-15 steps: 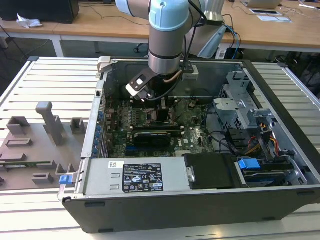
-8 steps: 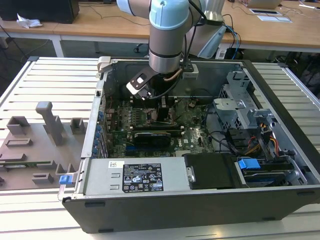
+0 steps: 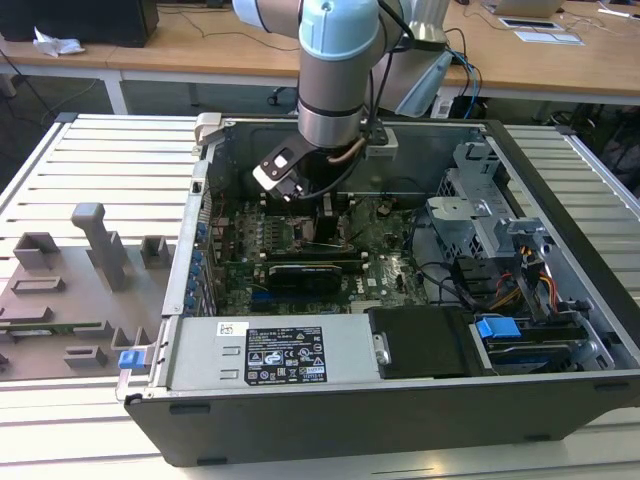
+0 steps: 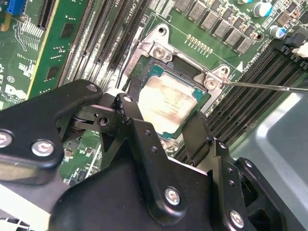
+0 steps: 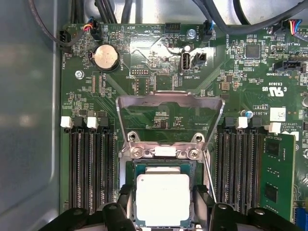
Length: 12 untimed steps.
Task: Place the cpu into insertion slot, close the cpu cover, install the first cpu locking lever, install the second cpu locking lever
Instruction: 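Place the cpu into insertion slot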
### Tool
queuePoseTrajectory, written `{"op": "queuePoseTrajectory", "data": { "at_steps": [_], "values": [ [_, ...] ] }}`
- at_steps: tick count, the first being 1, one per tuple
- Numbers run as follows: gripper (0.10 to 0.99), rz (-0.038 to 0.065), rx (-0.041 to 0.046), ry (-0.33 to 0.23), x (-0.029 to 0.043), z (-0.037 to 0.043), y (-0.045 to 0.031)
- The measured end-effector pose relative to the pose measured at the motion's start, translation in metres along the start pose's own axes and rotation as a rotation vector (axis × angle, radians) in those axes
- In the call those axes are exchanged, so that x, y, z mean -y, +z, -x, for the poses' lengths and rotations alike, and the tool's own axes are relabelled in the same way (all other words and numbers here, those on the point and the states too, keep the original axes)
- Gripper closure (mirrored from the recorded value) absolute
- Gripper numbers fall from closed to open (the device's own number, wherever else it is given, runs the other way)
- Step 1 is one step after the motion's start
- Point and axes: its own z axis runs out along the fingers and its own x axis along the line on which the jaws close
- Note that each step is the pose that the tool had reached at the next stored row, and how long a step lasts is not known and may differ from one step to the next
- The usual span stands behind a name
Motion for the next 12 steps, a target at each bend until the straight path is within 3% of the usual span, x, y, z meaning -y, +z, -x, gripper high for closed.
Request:
{"op": "queuePoseTrajectory", "data": {
  "at_steps": [12],
  "values": [
    [0.467,0.000,-0.0008,0.000,-0.0007,0.0029,0.0006]
  ]
}}
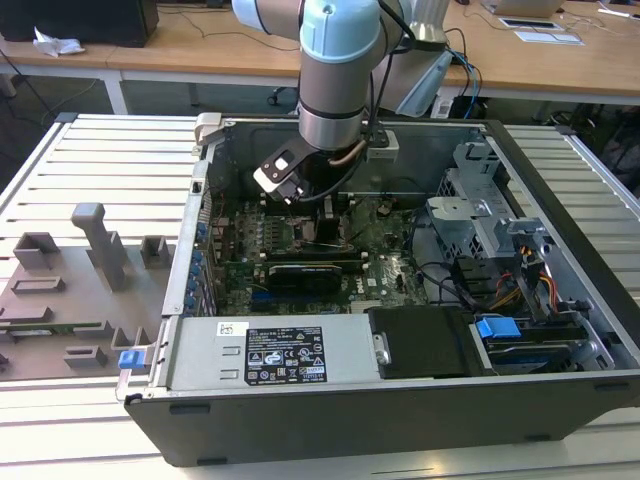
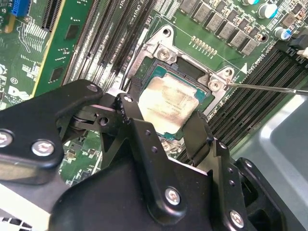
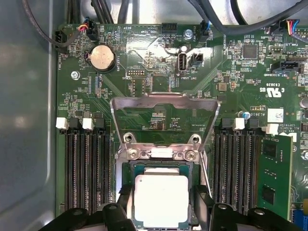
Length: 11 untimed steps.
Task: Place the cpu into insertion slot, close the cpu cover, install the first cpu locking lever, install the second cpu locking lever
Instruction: 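Place the cpu into insertion slot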
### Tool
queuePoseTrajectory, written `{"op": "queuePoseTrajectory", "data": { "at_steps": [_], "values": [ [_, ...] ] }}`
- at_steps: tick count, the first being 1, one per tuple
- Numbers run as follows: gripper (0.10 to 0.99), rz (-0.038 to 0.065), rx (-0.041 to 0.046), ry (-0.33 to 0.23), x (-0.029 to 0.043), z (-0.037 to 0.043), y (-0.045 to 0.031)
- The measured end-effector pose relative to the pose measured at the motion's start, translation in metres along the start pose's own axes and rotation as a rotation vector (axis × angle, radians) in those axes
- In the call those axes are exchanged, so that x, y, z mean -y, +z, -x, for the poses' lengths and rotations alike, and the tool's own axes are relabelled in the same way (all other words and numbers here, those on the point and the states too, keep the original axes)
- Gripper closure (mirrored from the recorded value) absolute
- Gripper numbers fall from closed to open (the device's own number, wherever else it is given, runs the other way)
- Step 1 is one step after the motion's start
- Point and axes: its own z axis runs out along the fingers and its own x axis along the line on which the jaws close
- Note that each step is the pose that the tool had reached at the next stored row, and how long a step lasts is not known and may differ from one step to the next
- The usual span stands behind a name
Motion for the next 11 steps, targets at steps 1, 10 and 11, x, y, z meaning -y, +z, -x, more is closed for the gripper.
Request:
{"op": "queuePoseTrajectory", "data": {
  "at_steps": [1,10,11],
  "values": [
    [0.467,0.000,-0.0002,0.000,0.0000,0.0000,-0.0010],
    [0.549,0.000,-0.0113,0.000,-0.0002,-0.0027,-0.0097],
    [0.612,0.000,-0.0112,0.000,-0.0002,-0.0028,-0.0103]
  ]
}}
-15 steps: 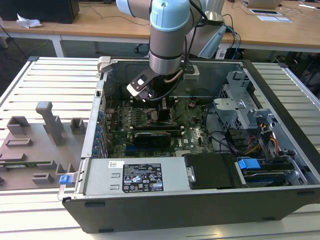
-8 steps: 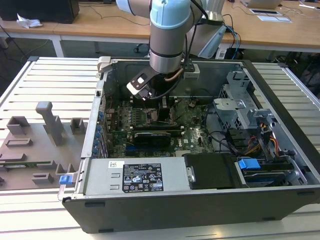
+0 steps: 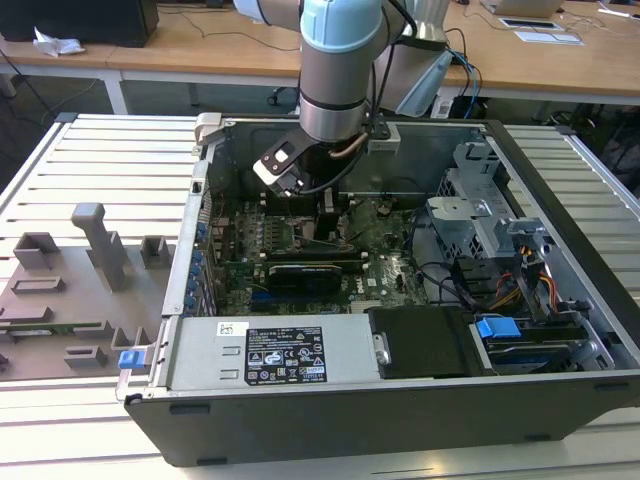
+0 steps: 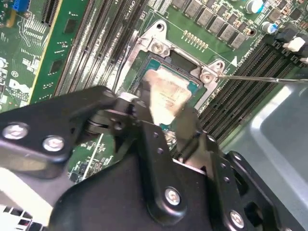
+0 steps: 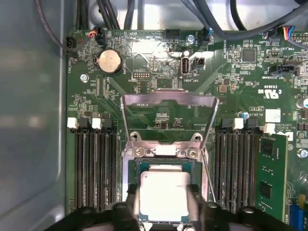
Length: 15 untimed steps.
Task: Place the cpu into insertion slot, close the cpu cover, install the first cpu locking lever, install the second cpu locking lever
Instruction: 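Place the cpu into insertion slot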
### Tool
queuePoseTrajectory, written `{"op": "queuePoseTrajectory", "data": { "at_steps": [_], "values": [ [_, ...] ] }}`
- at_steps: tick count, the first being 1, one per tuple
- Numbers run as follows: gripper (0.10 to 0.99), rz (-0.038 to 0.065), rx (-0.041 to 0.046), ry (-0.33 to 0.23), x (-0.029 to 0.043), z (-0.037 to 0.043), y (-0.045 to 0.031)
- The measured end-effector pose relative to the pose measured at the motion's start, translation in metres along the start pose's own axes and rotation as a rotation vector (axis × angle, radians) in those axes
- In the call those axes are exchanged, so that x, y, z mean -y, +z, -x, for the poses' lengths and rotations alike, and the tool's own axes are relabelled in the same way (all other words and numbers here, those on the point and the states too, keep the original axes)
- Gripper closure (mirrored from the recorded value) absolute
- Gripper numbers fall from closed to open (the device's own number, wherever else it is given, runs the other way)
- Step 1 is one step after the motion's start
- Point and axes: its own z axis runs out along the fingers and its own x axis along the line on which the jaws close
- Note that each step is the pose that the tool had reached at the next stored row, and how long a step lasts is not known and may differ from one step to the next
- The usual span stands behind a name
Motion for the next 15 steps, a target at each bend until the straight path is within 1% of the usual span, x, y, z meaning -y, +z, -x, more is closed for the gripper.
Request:
{"op": "queuePoseTrajectory", "data": {
  "at_steps": [1,2,3,4,5,7,15],
  "values": [
    [0.675,0.000,-0.0001,0.000,0.0000,-0.0001,-0.0010],
    [0.675,0.000,-0.0002,0.000,0.0000,-0.0002,-0.0025],
    [0.733,0.000,-0.0001,0.000,0.0000,-0.0003,-0.0048],
    [0.733,0.000,-0.0001,0.000,0.0000,-0.0004,-0.0066],
    [0.855,0.000,0.0002,0.000,-0.0001,-0.0006,-0.0114],
    [0.976,0.000,0.0001,0.000,-0.0001,-0.0008,-0.0172],
    [0.980,0.000,0.0001,0.000,-0.0001,-0.0013,-0.0315]
  ]
}}
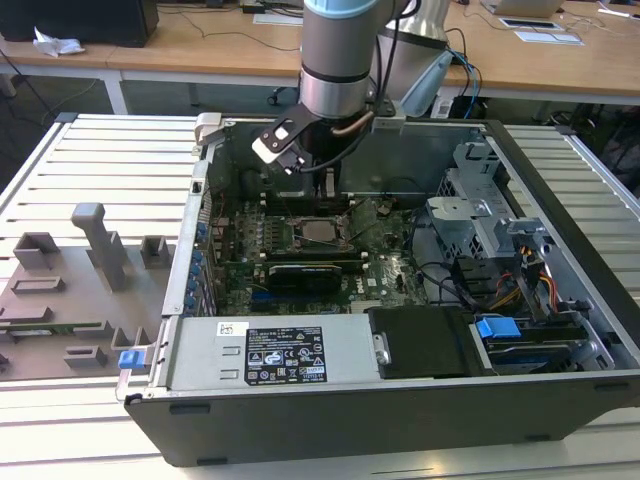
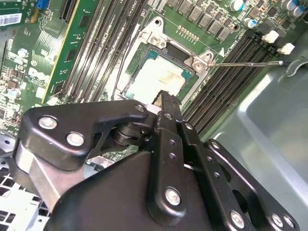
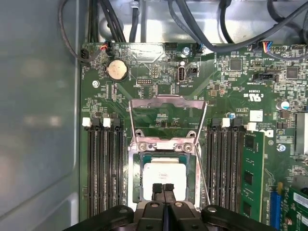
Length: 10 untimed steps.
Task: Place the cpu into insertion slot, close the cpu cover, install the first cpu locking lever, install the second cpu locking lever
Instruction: 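Place the cpu into insertion slot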
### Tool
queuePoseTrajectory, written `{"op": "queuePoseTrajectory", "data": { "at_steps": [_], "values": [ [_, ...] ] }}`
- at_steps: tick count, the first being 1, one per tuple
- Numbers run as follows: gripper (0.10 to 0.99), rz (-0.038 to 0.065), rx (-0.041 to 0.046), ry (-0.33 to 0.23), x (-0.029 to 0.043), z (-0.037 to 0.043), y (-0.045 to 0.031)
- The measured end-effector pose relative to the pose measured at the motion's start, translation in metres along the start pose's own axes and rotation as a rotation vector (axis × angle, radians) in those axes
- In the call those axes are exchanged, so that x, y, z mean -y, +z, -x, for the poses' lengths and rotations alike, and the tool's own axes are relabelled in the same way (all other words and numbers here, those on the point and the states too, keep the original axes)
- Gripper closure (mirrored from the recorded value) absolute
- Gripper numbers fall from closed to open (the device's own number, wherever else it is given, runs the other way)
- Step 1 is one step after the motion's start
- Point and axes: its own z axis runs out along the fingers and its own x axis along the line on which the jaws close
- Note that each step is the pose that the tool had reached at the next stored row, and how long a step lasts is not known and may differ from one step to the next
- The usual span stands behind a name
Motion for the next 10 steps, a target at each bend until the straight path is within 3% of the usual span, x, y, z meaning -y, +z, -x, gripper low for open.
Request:
{"op": "queuePoseTrajectory", "data": {
  "at_steps": [4,8,10],
  "values": [
    [0.980,0.000,0.0000,0.000,0.0000,-0.0003,-0.0085],
    [0.980,0.000,-0.0001,0.000,-0.0001,-0.0009,-0.0241],
    [0.980,0.000,-0.0002,0.000,-0.0002,-0.0009,-0.0241]
  ]
}}
